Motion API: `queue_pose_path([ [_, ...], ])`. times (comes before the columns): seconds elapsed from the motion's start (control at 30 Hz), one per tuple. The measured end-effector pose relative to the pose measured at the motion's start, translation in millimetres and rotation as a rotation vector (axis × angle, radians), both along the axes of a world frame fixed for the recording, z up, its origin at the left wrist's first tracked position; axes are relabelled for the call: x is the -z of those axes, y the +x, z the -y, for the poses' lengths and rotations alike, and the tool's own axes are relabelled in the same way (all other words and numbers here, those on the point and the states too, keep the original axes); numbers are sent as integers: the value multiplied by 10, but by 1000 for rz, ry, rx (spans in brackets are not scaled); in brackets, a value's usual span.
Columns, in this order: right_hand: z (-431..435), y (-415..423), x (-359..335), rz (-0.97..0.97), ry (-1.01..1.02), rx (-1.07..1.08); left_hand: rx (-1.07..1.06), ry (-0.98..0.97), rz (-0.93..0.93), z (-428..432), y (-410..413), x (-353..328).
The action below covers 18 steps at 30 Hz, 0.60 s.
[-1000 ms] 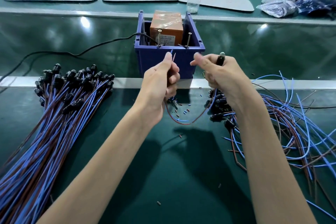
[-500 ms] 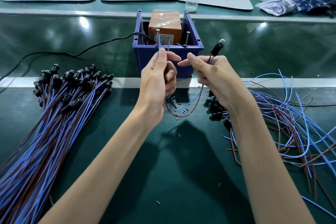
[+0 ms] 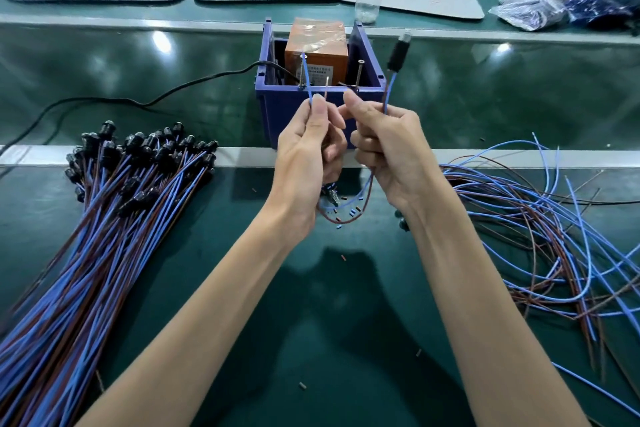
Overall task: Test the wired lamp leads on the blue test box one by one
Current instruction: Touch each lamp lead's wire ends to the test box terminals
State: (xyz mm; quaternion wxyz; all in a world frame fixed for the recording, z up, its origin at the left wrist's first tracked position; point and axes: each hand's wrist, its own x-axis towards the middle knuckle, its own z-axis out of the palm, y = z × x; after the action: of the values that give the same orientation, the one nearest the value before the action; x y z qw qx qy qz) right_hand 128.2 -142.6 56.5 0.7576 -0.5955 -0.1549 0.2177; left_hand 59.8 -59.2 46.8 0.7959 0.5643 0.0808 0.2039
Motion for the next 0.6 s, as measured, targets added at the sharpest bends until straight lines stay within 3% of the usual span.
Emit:
queue_pose_path([
  [0.27, -13, -48, -15, -89, 100, -171, 30, 36, 27, -3, -14, 2],
  [0.4, -11, -84, -75, -131, 128, -89, 41, 83, 23, 14, -6, 24],
  [0.6, -47, -109, -98, 33, 86, 70, -33, 71, 8, 2, 27, 31],
])
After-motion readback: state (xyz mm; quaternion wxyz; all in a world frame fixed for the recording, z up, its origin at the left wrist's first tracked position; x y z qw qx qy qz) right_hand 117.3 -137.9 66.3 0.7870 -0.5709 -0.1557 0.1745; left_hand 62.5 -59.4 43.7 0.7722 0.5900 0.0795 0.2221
